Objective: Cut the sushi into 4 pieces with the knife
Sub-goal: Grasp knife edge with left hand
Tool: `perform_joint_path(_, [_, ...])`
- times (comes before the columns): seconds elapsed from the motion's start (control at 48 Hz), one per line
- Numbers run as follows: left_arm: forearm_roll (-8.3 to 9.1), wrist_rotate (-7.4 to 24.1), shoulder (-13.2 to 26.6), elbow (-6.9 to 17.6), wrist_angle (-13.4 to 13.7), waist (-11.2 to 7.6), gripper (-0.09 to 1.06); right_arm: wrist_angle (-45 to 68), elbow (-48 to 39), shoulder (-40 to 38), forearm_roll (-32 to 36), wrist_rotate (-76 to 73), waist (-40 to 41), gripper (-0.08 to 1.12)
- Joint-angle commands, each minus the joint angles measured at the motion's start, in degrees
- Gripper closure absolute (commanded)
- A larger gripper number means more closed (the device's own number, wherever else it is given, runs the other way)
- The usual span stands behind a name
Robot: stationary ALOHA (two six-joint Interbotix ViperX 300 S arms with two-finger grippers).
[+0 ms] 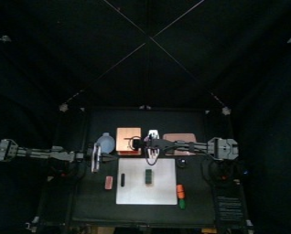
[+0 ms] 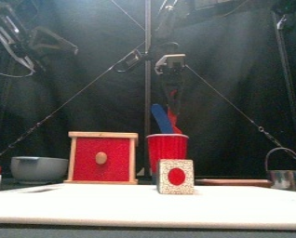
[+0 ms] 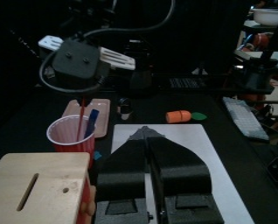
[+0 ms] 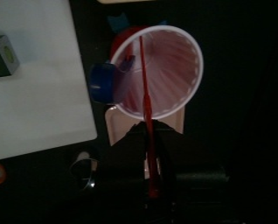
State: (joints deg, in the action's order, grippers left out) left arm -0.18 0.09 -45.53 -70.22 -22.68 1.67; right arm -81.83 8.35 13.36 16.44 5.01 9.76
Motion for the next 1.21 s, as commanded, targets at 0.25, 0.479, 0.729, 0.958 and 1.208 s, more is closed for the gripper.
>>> perform_joint_path(0.25, [0.00,0.1,0.1,0.5,-1.0,0.35,0.66,-3.1,5.8,-12.0,-0.1,-0.5,1.9,0.94])
perform_joint_path(0.479, [0.00,0.3,0.1,0.5,-4.1,0.70,0.66,-0.4,1.8,-20.8,-0.1,-2.0,0.2,0.94])
perform_joint_path(0.729, [-0.97,0.0,0.1,0.5,-9.4,1.93,0.65,12.9,-9.0,-29.5,-0.2,-8.6,-3.6,0.94])
perform_joint_path(0.958, [-7.21,0.1,0.2,1.2,-10.5,1.85,0.46,32.2,-24.2,-37.3,-0.2,-12.9,-5.9,0.94])
perform_joint_path(1.208, [-5.71,0.4,1.8,2.6,-10.5,0.88,0.04,57.7,-40.7,-43.2,-0.3,-16.1,-6.2,0.94])
